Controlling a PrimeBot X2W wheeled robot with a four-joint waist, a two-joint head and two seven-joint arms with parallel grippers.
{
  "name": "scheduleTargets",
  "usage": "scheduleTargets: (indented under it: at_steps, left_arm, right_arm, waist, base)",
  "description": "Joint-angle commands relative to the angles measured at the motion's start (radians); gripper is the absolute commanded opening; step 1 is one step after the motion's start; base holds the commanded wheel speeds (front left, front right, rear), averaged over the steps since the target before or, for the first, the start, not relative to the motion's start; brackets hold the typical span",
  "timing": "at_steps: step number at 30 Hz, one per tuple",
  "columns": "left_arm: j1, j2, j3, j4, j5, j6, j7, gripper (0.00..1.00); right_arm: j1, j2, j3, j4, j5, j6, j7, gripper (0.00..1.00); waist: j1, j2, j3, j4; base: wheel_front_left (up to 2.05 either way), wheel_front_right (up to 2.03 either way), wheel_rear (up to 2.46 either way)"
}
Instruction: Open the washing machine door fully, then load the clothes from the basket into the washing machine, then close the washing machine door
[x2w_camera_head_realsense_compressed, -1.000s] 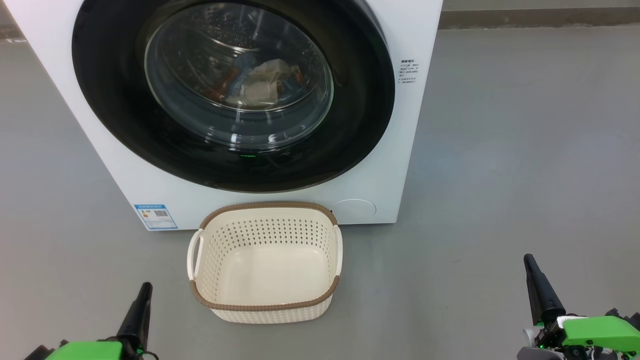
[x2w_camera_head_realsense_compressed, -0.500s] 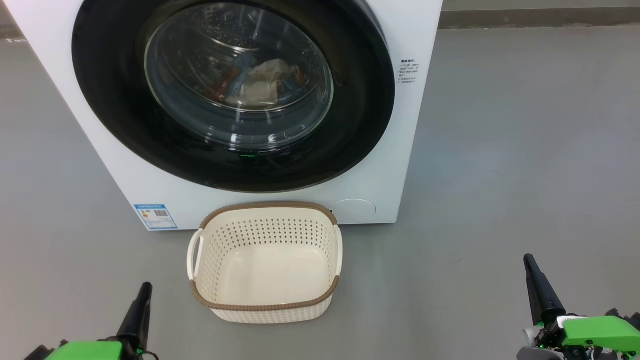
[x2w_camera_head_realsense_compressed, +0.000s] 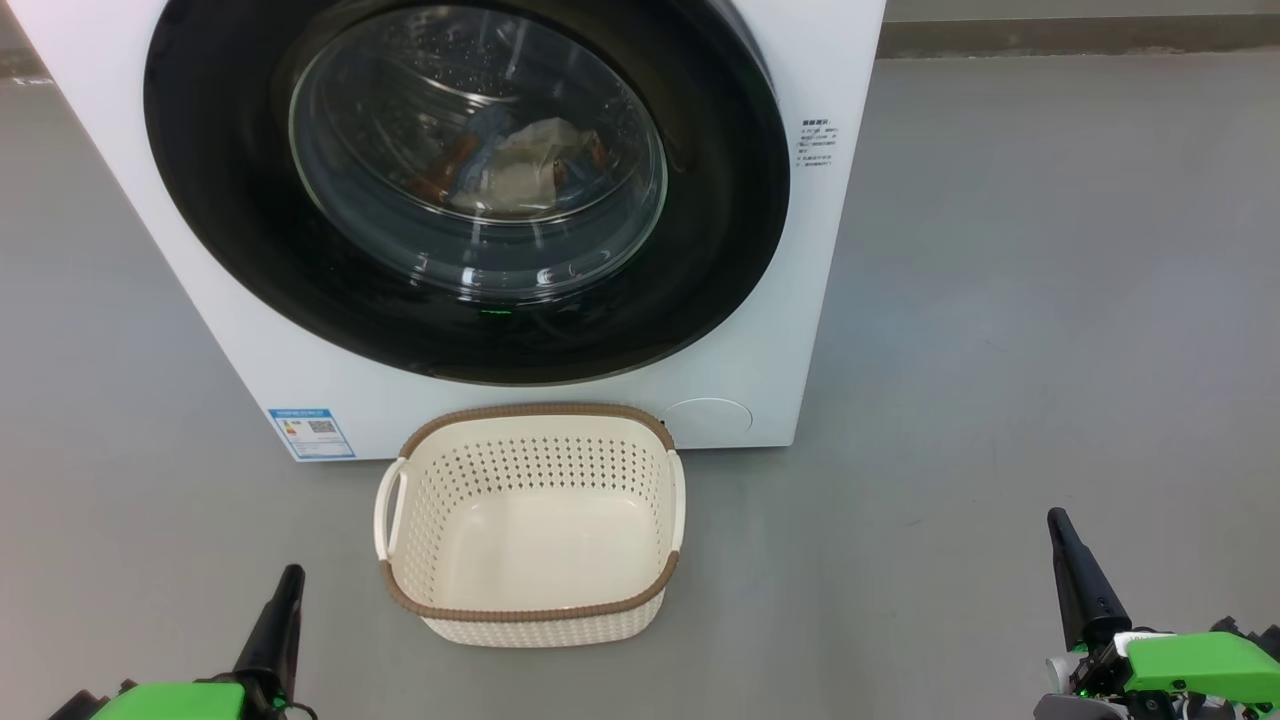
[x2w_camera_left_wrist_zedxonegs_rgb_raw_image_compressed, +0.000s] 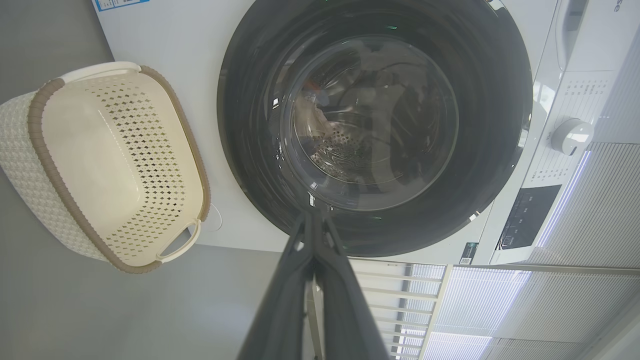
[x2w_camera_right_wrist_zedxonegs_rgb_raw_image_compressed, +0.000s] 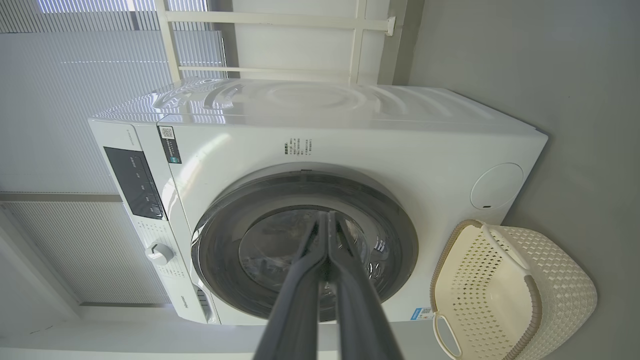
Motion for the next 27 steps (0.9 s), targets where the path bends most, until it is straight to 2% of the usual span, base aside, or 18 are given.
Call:
scheduleTargets:
  at_steps: [1, 27]
  left_arm:
    - [-0.041, 0.017, 0.036, -0.02, -0.006, -0.007, 0.007, 0.0]
    - [-0.041, 0.017, 0.036, -0.02, -0.006, -0.007, 0.007, 0.0]
  right_arm:
    - [-0.04, -0.005, 0.024, -0.026, 0.011, -0.001, 0.003, 0.0]
    - [-0.04, -0.005, 0.025, -0.026, 0.011, -0.001, 0.003, 0.0]
  waist:
    - [0.0, 0.0, 0.0, 0.0]
    - [0.0, 0.0, 0.0, 0.0]
  base:
    - [0.0, 0.0, 0.0]
    - [0.0, 0.0, 0.0]
